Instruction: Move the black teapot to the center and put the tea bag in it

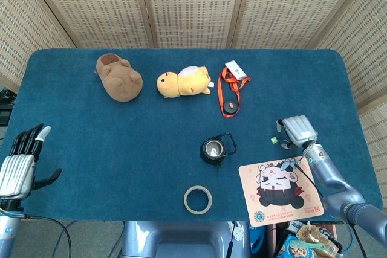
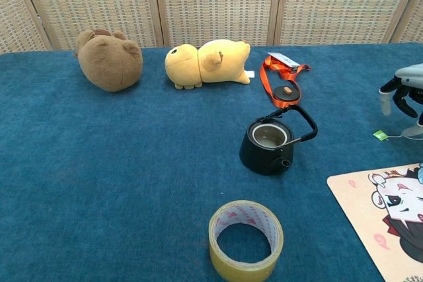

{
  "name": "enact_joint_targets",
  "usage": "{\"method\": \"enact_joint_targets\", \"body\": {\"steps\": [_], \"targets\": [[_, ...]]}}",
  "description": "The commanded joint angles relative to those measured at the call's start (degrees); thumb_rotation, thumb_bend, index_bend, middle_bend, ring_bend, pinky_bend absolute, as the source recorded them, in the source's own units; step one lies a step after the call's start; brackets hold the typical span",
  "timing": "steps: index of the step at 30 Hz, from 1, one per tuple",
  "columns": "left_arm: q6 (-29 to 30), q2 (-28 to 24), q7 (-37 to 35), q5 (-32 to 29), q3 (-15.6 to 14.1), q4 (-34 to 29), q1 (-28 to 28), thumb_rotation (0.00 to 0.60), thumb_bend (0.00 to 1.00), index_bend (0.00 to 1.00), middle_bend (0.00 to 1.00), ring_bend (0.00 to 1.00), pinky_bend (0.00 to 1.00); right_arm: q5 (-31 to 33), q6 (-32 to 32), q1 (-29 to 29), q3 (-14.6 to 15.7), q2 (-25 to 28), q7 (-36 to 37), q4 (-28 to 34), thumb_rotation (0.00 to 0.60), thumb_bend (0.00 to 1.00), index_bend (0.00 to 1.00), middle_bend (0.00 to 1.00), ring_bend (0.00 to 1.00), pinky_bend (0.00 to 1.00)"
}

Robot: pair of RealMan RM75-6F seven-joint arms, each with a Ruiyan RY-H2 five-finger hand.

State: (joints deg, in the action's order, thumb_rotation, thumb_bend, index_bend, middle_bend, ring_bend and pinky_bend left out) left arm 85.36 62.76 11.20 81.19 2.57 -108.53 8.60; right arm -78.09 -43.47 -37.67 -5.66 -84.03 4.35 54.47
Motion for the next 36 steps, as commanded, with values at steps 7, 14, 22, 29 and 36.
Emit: {"method": "enact_joint_targets", "body": {"steps": [7,14,22,29,36], "targets": [[-0.2,0.0,-0.6,-0.1,0.1,0.4,-0.3,0.600,0.26,0.00,0.00,0.00,0.00,0.1,0.4,-0.3,0.3,-1.6,0.2,-2.0,0.600,0.27,0.52,0.76,0.86,0.96],[-0.5,0.1,-0.9,-0.2,0.2,0.7,-0.5,0.600,0.26,0.00,0.00,0.00,0.00,0.1,0.7,-0.6,0.5,-3.6,0.8,-4.7,0.600,0.27,0.52,0.76,0.86,0.96],[-0.9,0.1,-0.9,-0.2,0.3,0.7,-0.7,0.600,0.26,0.00,0.00,0.00,0.00,-0.4,0.9,-0.9,0.8,-5.6,2.2,-7.9,0.600,0.26,0.52,0.76,0.86,0.96],[-1.1,0.2,-0.9,-0.4,0.5,0.8,-0.8,0.600,0.26,0.00,0.00,0.00,0.00,-0.8,1.1,-1.3,0.9,-6.8,3.3,-10.1,0.600,0.26,0.52,0.76,0.86,0.96],[-1.4,0.2,-1.0,-0.5,0.6,0.8,-0.9,0.600,0.26,0.00,0.00,0.00,0.00,-1.2,1.5,-1.9,1.0,-7.8,4.1,-12.0,0.600,0.26,0.52,0.76,0.86,0.96]]}}
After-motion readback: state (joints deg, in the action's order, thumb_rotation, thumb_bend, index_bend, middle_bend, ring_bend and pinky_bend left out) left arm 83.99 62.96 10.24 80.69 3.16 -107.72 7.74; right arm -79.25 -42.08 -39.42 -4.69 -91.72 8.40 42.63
